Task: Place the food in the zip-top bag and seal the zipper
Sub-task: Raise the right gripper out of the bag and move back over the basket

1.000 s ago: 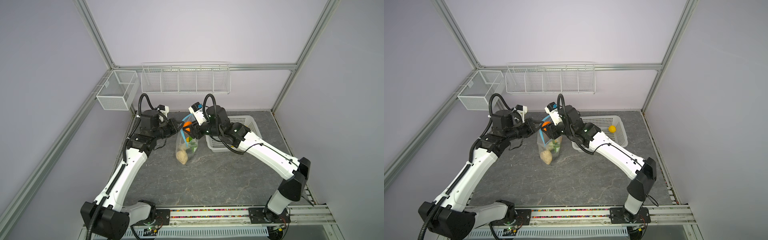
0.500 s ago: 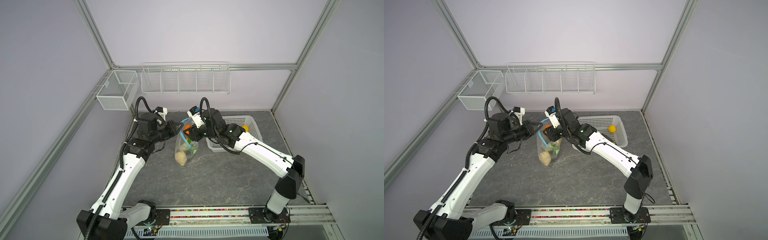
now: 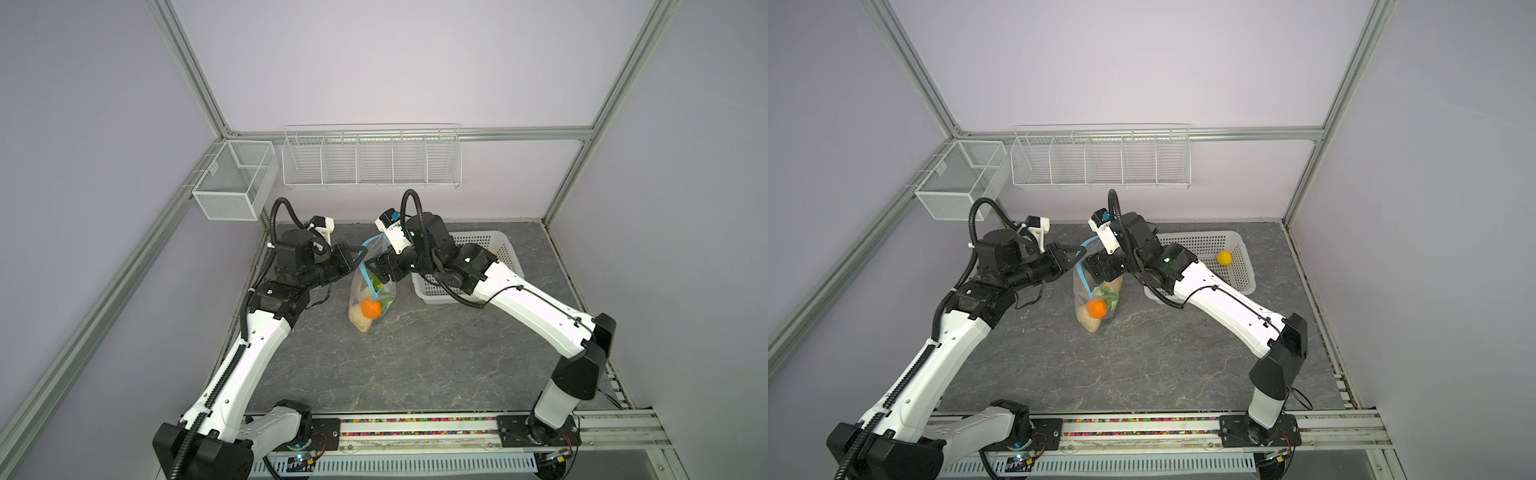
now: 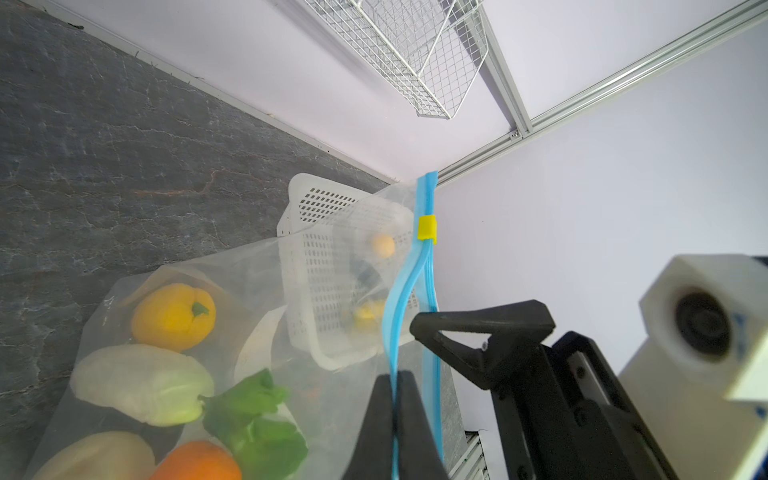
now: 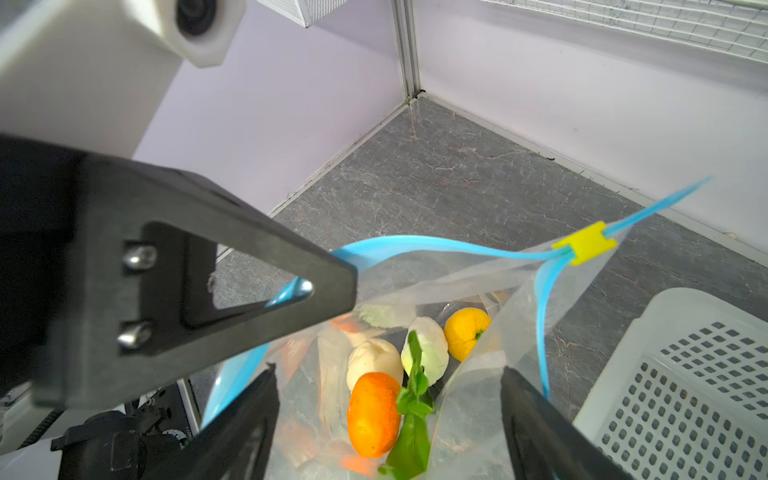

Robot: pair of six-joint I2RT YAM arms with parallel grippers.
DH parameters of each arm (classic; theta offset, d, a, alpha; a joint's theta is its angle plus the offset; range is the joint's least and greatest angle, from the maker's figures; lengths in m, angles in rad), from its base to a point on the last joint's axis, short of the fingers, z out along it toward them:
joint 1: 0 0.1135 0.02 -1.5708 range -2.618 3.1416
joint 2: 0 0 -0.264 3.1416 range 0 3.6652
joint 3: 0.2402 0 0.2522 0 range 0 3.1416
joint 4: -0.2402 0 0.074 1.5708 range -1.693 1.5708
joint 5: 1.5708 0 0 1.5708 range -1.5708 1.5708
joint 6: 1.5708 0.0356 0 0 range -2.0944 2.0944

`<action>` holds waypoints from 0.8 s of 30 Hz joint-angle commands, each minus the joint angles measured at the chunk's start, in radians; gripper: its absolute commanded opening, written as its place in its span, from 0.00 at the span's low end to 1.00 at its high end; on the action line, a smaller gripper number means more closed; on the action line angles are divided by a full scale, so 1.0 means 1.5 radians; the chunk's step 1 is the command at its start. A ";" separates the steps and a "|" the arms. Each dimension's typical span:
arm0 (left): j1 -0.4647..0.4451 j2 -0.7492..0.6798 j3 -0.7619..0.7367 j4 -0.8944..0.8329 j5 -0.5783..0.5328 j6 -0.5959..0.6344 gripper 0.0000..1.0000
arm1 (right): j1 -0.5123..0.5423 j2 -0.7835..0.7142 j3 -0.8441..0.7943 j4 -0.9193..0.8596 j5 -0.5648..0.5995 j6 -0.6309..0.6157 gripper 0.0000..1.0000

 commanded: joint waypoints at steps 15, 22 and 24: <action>-0.008 0.040 0.034 0.020 0.012 0.002 0.00 | -0.158 -0.261 -0.268 -0.049 0.174 0.061 0.82; -0.009 0.082 0.077 -0.002 0.036 0.004 0.00 | -0.298 -0.209 -0.323 -0.006 0.210 0.067 0.78; -0.009 0.083 0.077 -0.002 0.032 0.005 0.00 | -0.344 -0.172 -0.327 0.011 0.205 0.067 0.77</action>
